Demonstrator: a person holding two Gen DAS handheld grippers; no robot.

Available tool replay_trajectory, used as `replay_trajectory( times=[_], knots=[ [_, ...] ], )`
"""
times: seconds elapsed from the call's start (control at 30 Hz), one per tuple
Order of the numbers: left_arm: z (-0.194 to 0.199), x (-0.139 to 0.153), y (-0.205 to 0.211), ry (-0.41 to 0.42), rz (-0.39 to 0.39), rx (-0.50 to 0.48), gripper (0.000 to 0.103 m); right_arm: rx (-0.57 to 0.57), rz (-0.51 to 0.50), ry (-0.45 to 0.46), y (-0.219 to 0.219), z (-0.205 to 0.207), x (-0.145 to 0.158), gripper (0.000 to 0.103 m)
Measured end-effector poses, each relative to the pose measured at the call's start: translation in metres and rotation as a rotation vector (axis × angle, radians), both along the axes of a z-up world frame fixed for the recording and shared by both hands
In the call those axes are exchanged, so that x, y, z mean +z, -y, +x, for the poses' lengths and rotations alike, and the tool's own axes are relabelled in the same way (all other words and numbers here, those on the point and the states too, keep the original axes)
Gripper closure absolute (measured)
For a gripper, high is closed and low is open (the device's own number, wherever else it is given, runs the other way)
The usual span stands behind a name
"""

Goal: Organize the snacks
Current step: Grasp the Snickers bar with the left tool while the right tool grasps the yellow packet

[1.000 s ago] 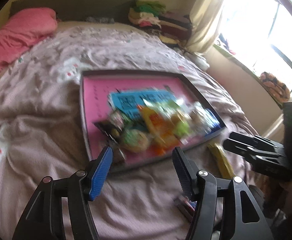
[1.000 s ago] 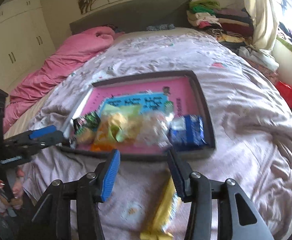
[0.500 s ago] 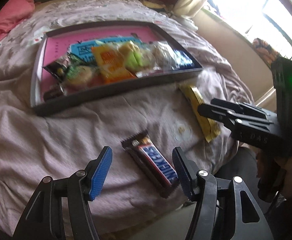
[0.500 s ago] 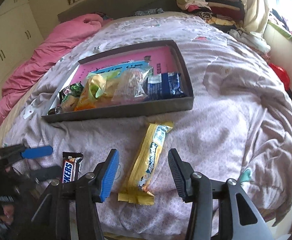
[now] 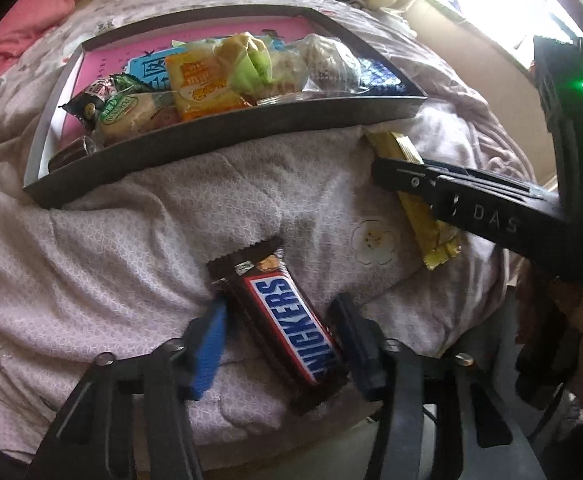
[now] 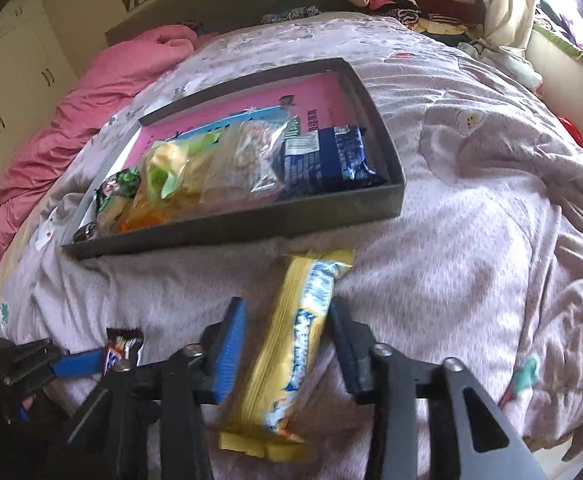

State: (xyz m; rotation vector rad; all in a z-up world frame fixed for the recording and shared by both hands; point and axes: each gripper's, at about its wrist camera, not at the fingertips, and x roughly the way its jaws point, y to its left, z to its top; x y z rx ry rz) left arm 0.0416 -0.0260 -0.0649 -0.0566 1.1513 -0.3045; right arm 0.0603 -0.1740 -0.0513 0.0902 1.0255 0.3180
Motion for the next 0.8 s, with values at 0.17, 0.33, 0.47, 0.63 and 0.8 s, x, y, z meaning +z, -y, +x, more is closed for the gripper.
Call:
replay_trajectory(
  times=[0.17,0.33,0.47,0.63,0.8],
  knots=[
    [0.003,0.004,-0.004,0.01,-0.034,-0.017,0.073,0.009,0.007,0.005,0.003,-0.002,-0.001,0.078],
    [0.005,0.018,-0.016,0.051,-0.123,-0.007,0.073,0.019,0.048,0.052,0.009,-0.014,0.014,0.08],
    [0.005,0.041,-0.03,0.134,-0.181,0.025,0.073,0.001,0.102,0.077,0.016,-0.015,0.03,0.08],
    [0.011,0.067,-0.05,0.257,-0.178,0.079,0.073,-0.013,0.123,0.124,0.017,-0.013,0.051,0.08],
    [0.022,0.076,-0.076,0.296,-0.177,0.148,0.073,-0.019,0.12,0.171,0.014,-0.003,0.067,0.08]
  ],
)
